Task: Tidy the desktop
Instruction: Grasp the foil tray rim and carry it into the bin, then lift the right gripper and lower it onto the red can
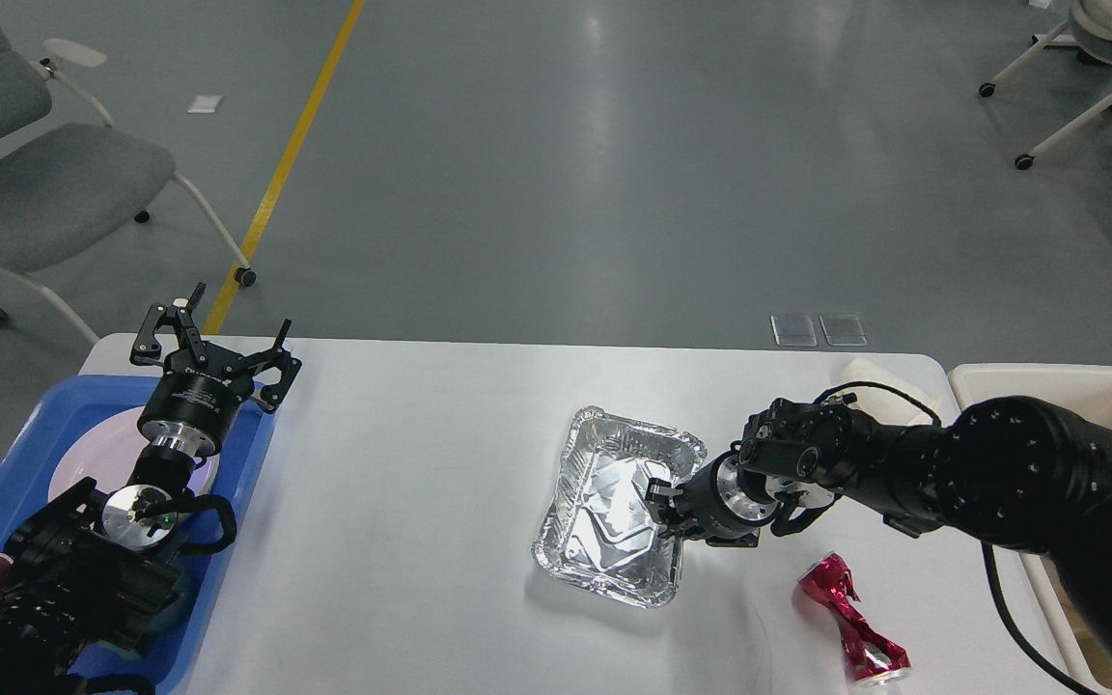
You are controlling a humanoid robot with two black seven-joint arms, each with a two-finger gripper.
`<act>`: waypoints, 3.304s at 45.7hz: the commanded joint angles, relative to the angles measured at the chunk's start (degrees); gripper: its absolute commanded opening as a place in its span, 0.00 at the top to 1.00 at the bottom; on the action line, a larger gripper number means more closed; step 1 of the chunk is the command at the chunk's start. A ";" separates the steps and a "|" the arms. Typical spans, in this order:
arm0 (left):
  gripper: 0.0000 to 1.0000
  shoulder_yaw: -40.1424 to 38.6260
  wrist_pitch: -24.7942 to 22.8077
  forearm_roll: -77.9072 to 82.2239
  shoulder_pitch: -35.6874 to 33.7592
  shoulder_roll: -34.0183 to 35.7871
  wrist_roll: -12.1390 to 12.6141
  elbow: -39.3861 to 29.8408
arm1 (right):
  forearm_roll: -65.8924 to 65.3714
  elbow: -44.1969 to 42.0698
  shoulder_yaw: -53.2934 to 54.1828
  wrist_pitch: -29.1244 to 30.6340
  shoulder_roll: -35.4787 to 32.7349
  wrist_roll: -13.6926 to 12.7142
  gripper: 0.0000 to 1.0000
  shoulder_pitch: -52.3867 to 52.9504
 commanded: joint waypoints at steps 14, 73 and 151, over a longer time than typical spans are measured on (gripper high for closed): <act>0.04 -0.05 0.00 0.00 0.03 0.00 0.00 0.07 | -0.17 15.31 0.11 0.83 -17.17 0.08 1.00 16.53; 0.04 -0.05 0.00 0.00 0.03 0.00 0.00 -0.01 | -2.99 2.86 1.16 -21.49 -46.80 0.08 0.80 -9.46; 0.04 -0.05 0.00 0.00 0.03 0.00 0.00 0.07 | -3.60 21.74 -11.85 32.28 -18.84 0.25 0.00 53.20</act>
